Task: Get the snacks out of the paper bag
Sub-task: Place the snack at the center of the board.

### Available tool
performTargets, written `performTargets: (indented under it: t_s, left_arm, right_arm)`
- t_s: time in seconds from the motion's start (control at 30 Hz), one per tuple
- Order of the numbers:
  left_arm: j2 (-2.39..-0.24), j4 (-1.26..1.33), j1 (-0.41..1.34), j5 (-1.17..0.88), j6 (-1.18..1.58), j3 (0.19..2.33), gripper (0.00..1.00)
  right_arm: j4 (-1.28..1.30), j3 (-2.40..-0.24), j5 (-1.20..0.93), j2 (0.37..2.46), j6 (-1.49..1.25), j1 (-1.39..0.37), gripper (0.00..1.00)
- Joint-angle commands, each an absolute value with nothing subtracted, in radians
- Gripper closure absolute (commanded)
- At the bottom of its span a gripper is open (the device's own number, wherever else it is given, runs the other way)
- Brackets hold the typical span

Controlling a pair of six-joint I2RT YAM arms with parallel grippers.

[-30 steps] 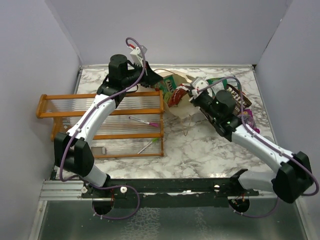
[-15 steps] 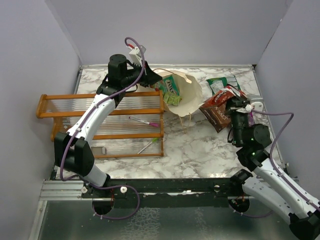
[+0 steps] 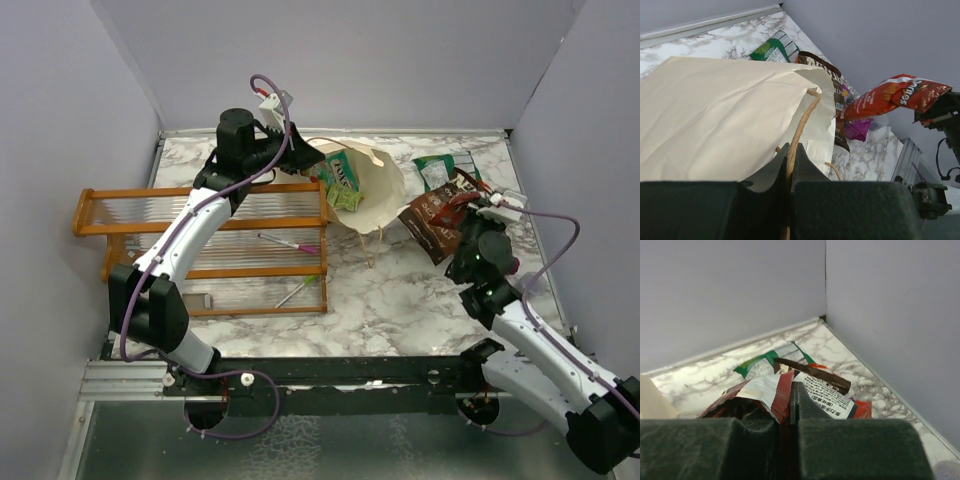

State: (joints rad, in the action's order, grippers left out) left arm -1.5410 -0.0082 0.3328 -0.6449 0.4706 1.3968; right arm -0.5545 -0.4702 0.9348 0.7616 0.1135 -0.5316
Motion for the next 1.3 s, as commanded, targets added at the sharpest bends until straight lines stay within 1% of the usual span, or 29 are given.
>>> performTargets:
  t_s: [0.0, 0.07, 0.2, 0.3, 0.47, 0.53, 0.67, 0.73, 0.83, 0.93, 1.07, 1.13, 1.2, 1.27]
  left_arm:
    - [-1.548, 0.010, 0.326, -0.645, 0.472, 1.422, 1.00]
    - [-1.549, 0.012, 0.325, -0.647, 0.476, 1.422, 1.00]
    - [-1.549, 0.012, 0.326, -0.649, 0.477, 1.422, 1.00]
    - [-1.548, 0.011, 0.327, -0.648, 0.476, 1.422, 1.00]
    - [-1.552, 0.015, 0.326, -0.656, 0.482, 1.423, 1.00]
    - [-1.550, 0.015, 0.324, -0.658, 0.482, 1.424, 1.00]
    - [-1.544, 0.017, 0.323, -0.660, 0.485, 1.424, 1.00]
    - [-1.542, 0.019, 0.322, -0.658, 0.484, 1.421, 1.00]
    - [-1.547, 0.023, 0.322, -0.663, 0.489, 1.421, 1.00]
    - [-1.552, 0.030, 0.319, -0.673, 0.499, 1.420, 1.00]
    - [-1.550, 0.030, 0.313, -0.672, 0.499, 1.420, 1.00]
    - [-1.548, 0.031, 0.311, -0.669, 0.498, 1.419, 1.00]
    - [-1.546, 0.028, 0.312, -0.665, 0.493, 1.416, 1.00]
    - [-1.547, 0.027, 0.310, -0.663, 0.492, 1.416, 1.00]
  right_arm:
    - [-0.257, -0.615, 0.794, 0.862, -0.260, -0.367, 0.95]
    - [-0.238, -0.655, 0.651, 0.928, -0.330, -0.269, 0.95]
    - [-0.235, -0.783, 0.523, 1.076, -0.411, -0.155, 0.97]
    - [-0.256, -0.897, 0.520, 1.190, -0.404, -0.118, 0.97]
    - [-0.411, -1.009, 0.610, 1.378, -0.210, -0.083, 0.97]
    - [-0.416, -0.981, 0.616, 1.412, -0.220, -0.080, 0.98]
    - [-0.444, -0.769, 0.571, 1.403, -0.343, -0.077, 0.98]
    - [-0.384, -0.689, 0.563, 1.387, -0.437, -0.075, 0.98]
    - [-0.396, -0.551, 0.540, 1.337, -0.501, -0.075, 0.91]
    - [-0.411, -0.471, 0.542, 1.294, -0.482, -0.074, 0.85]
    - [-0.401, -0.443, 0.562, 1.257, -0.428, -0.072, 0.81]
    - [-0.399, -0.439, 0.556, 1.249, -0.442, -0.072, 0.80]
    - [-0.401, -0.442, 0.531, 1.250, -0.449, -0.072, 0.75]
    - [-0.374, -0.460, 0.511, 1.248, -0.449, -0.072, 0.67]
